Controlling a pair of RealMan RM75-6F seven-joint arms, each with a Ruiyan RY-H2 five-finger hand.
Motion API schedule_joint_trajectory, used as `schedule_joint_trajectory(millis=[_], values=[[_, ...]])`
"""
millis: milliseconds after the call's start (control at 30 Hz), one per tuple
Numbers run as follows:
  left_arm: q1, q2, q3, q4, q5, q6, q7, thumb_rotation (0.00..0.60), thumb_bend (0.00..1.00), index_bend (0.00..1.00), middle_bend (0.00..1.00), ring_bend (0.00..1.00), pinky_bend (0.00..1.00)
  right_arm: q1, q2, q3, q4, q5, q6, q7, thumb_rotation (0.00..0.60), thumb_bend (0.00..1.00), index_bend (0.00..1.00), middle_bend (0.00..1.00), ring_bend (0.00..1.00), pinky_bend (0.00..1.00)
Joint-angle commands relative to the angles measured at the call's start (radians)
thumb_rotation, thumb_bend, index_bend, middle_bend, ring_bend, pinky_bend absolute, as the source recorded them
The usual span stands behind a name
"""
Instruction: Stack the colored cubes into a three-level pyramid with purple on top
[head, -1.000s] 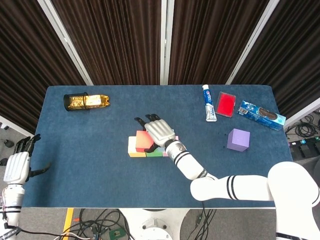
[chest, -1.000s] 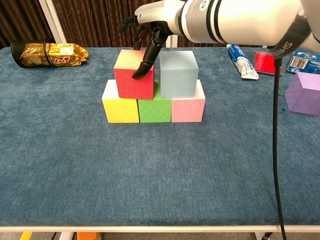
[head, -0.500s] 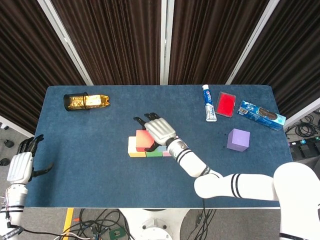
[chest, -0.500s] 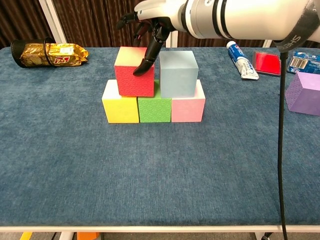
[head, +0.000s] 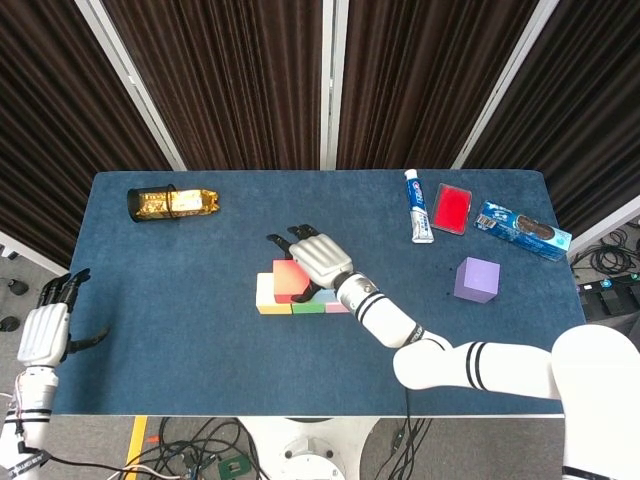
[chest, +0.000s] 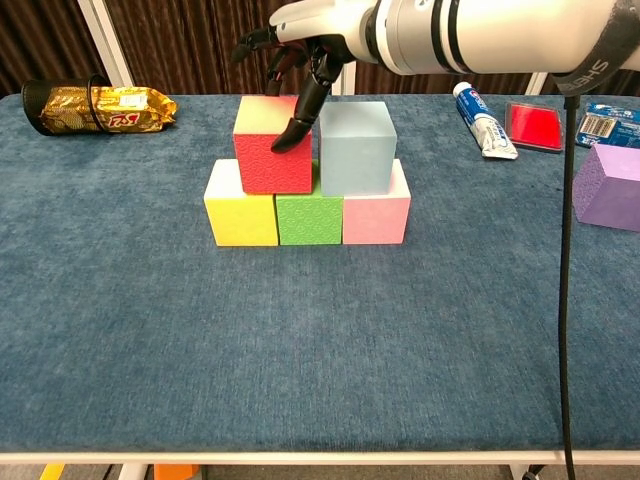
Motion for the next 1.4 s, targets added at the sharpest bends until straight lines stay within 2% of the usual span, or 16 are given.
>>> schedule_joint_trajectory(millis=[33, 1400], values=[[-0.002, -0.002, -0.003, 0.001, 0.002, -0.004, 0.004, 0.6, 0.22, 0.08, 0.14, 0.03, 0.04, 0.0, 0.003, -0.004, 0.001, 0.0, -0.001, 0.002, 0.6, 0.12, 0.0, 0.47, 0.03, 0.0], [-0.022, 0.021, -0.027, -0.013, 0.022, -0.032, 0.041, 0.6, 0.22, 0.08, 0.14, 0.03, 0.04, 0.028, 0.009, -0.03, 0.017, 0.021, -0.029, 0.027, 0.6, 0.13, 0.0, 0.47, 0.03, 0.0]])
